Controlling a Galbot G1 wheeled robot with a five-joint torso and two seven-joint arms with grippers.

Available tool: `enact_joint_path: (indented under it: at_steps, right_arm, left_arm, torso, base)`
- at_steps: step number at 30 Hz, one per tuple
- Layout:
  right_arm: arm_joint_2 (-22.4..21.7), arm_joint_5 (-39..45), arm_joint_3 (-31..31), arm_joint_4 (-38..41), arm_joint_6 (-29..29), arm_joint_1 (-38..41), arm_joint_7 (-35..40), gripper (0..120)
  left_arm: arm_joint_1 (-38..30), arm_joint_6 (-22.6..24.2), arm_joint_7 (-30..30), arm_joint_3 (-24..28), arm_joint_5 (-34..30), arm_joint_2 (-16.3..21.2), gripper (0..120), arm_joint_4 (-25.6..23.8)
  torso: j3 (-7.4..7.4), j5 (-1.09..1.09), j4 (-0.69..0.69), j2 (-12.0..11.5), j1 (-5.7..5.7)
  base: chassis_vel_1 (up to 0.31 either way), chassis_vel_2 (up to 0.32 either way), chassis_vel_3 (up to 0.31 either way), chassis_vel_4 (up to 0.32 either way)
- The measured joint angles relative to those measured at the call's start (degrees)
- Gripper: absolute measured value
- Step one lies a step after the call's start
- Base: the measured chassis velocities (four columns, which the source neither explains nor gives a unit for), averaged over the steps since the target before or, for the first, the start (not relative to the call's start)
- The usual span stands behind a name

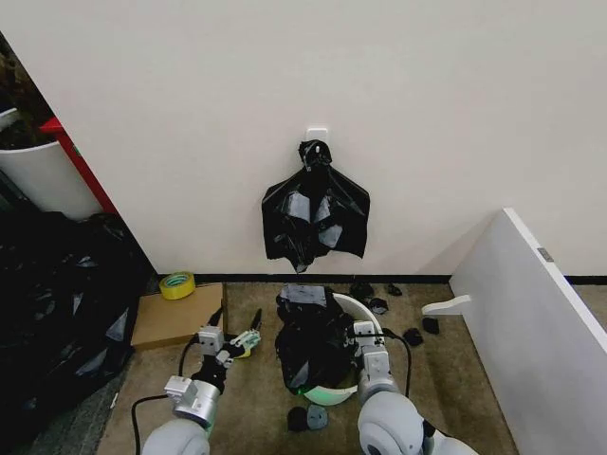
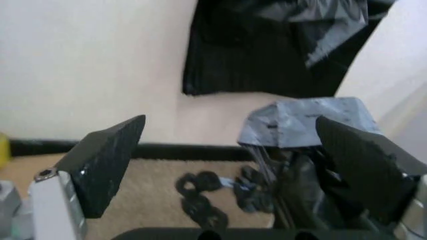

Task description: Place the garbage bag over the trash bin.

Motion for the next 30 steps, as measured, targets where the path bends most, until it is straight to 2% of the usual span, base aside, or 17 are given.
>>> enact_joint_path:
  at_steps: [2,7,8,14,22,30]
  right_arm:
    - [0.0,-0.5,-0.1,-0.2,0.0,0.0,0.0,0]
    - [-0.6,-2.4,-0.3,-0.6,0.2,-0.4,0.0,0]
    - [-0.6,-2.4,-0.3,-0.6,0.2,-0.4,0.0,0]
    - [-0.5,-2.5,-0.4,0.0,0.1,-0.7,0.1,0]
    - [-0.1,-2.6,-0.6,0.1,-0.2,-1.0,0.1,0]
    - [0.4,-2.9,-0.7,0.3,-0.7,-0.9,0.2,0]
  left_arm:
    - [-0.9,1.4,0.0,0.9,-1.7,0.5,100,0.0]
    - [-6.2,11.5,-3.0,6.6,-9.7,1.5,100,-0.7]
    - [-6.2,11.5,-3.0,6.6,-9.7,1.5,100,-0.7]
    - [-10.9,21.8,-12.5,13.2,-10.5,2.7,100,-1.1]
    - [-16.9,27.0,-17.4,17.5,-11.0,2.8,100,-0.2]
    - [-22.9,37.2,-23.7,20.2,-16.2,0.3,100,-0.3]
  torso:
    - [0.00,-0.01,0.00,0.0,0.00]
    - [0.00,0.00,-0.02,0.0,0.00]
    - [0.00,0.00,-0.02,0.0,0.00]
    - [0.00,0.00,-0.01,0.0,0.00]
    - [0.00,-0.01,-0.01,0.0,0.00]
    - [0.00,0.00,-0.01,0.0,0.00]
  base:
    - [0.000,0.000,0.000,0.000]
    - [0.000,0.000,0.000,0.000]
    - [0.000,0.000,0.000,0.000]
    - [0.000,0.000,0.000,0.000]
    - [0.000,0.000,0.000,0.000]
    - [0.000,0.000,0.000,0.000]
